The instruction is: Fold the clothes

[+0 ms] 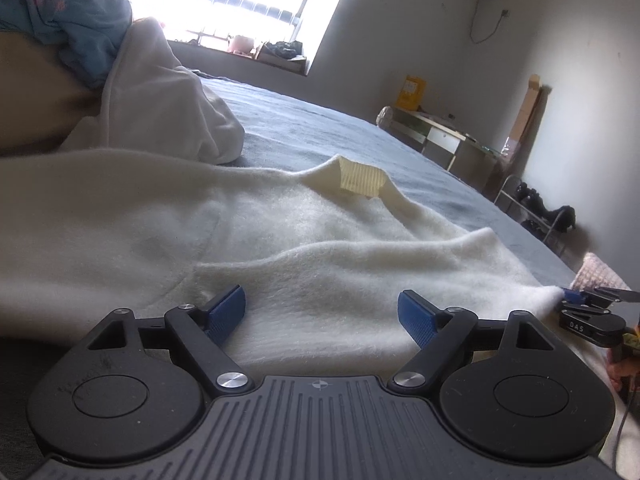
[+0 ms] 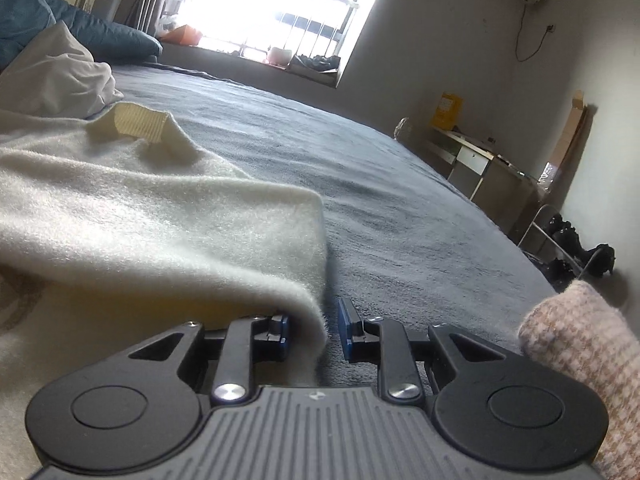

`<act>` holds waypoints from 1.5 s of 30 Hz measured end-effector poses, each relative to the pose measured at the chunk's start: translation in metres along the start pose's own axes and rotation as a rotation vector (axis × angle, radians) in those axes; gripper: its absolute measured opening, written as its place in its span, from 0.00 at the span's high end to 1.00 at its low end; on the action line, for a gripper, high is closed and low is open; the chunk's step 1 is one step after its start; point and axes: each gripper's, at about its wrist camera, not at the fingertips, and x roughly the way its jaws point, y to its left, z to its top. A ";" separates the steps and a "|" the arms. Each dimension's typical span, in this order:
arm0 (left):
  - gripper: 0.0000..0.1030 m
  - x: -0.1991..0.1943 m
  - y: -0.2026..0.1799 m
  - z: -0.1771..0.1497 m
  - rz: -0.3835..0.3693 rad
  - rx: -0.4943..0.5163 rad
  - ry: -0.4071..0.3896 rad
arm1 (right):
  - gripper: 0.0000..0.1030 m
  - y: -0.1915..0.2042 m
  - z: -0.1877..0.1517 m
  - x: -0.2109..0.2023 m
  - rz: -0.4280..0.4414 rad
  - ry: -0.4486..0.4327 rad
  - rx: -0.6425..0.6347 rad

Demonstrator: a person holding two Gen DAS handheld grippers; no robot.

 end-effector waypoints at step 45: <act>0.17 0.002 -0.001 -0.001 -0.004 0.008 0.011 | 0.68 -0.032 0.057 -0.022 0.236 0.045 0.181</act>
